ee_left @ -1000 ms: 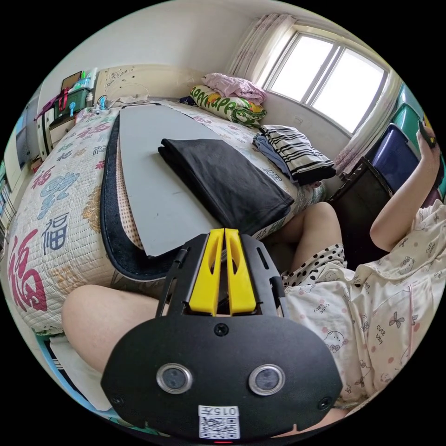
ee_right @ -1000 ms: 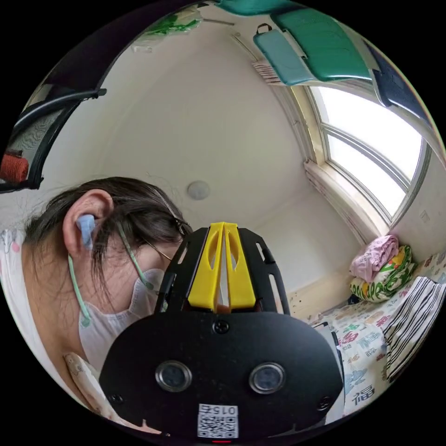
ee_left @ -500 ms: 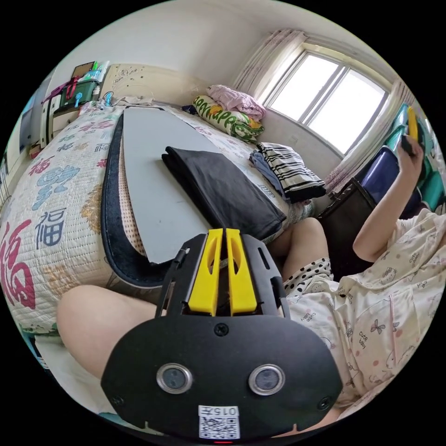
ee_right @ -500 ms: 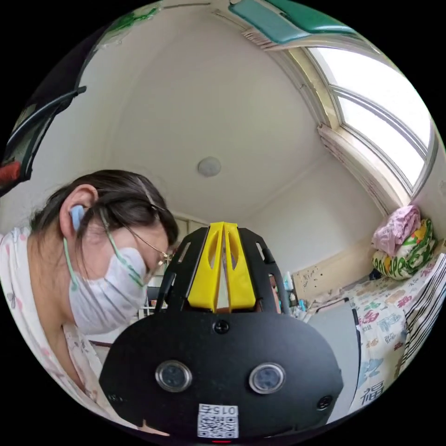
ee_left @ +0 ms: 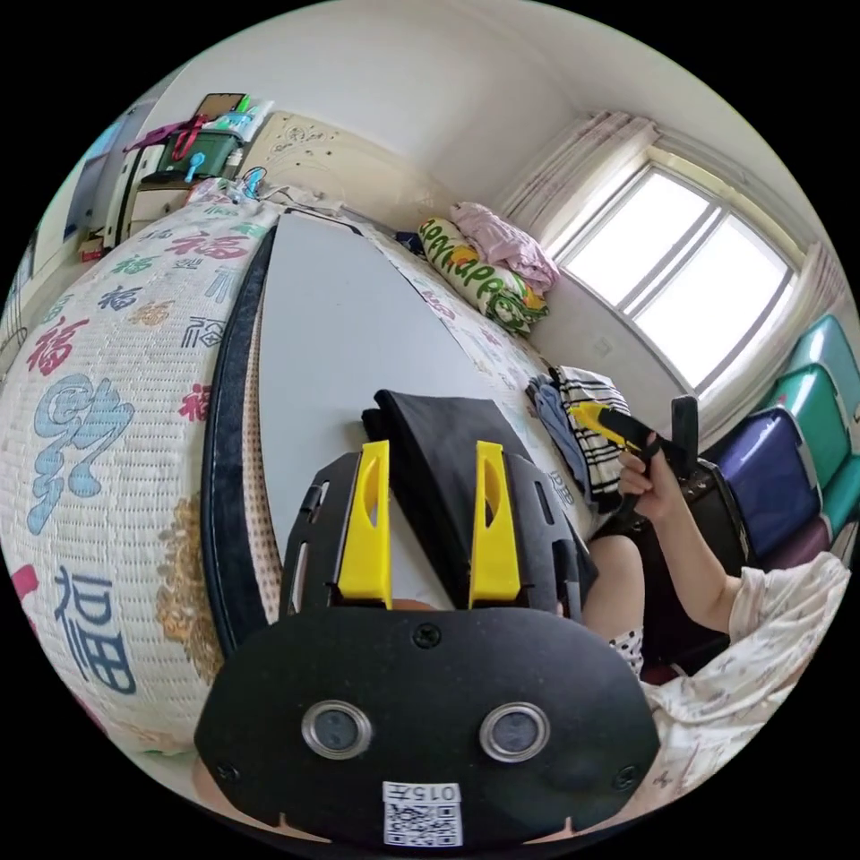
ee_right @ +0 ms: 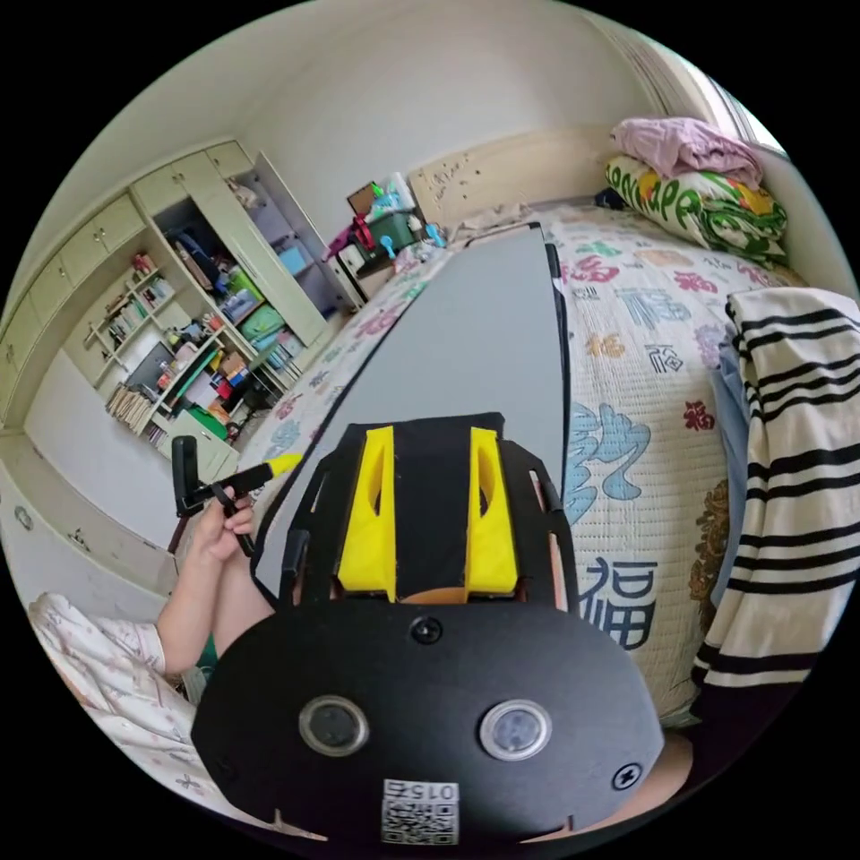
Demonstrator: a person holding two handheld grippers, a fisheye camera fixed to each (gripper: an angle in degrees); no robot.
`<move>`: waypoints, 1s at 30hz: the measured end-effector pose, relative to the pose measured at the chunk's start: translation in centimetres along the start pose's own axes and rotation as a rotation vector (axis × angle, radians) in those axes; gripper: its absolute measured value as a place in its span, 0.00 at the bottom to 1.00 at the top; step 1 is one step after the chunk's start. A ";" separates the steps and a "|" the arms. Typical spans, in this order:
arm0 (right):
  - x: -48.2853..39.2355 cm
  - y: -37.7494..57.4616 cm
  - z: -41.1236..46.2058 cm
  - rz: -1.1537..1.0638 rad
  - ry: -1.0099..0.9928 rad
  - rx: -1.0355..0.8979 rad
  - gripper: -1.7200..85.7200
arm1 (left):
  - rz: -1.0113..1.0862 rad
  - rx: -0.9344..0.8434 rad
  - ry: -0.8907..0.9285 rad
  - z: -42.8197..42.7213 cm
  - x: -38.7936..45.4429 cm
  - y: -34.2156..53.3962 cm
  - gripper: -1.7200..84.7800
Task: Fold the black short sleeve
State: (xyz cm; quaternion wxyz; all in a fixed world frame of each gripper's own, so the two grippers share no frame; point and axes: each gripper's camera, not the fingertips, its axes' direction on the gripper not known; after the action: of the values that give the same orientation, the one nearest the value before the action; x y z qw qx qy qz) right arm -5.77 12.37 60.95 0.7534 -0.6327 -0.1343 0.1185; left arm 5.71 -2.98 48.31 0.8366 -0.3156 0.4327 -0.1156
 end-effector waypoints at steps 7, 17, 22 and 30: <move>0.1 -8.4 11.8 0.029 0.061 -0.169 0.18 | -0.037 -0.169 -0.020 6.9 -5.8 -8.1 0.20; 0.9 -12.2 16.3 0.144 -0.008 -0.162 0.09 | -0.021 -0.202 0.027 5.4 -9.5 -15.0 0.09; -3.4 -10.0 7.9 0.059 -0.060 0.051 0.03 | 0.157 -0.057 0.084 -1.9 -3.7 -18.8 0.05; -7.6 -2.2 -17.7 -0.137 -0.090 0.510 0.01 | 0.494 0.265 0.239 -19.4 12.8 -25.2 0.03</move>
State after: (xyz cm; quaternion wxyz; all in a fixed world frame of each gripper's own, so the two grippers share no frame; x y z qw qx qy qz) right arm -6.63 -7.01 59.79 0.8881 -0.4058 -0.1760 0.1250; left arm -0.10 -36.81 47.53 0.8164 -0.0734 0.5727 -0.0005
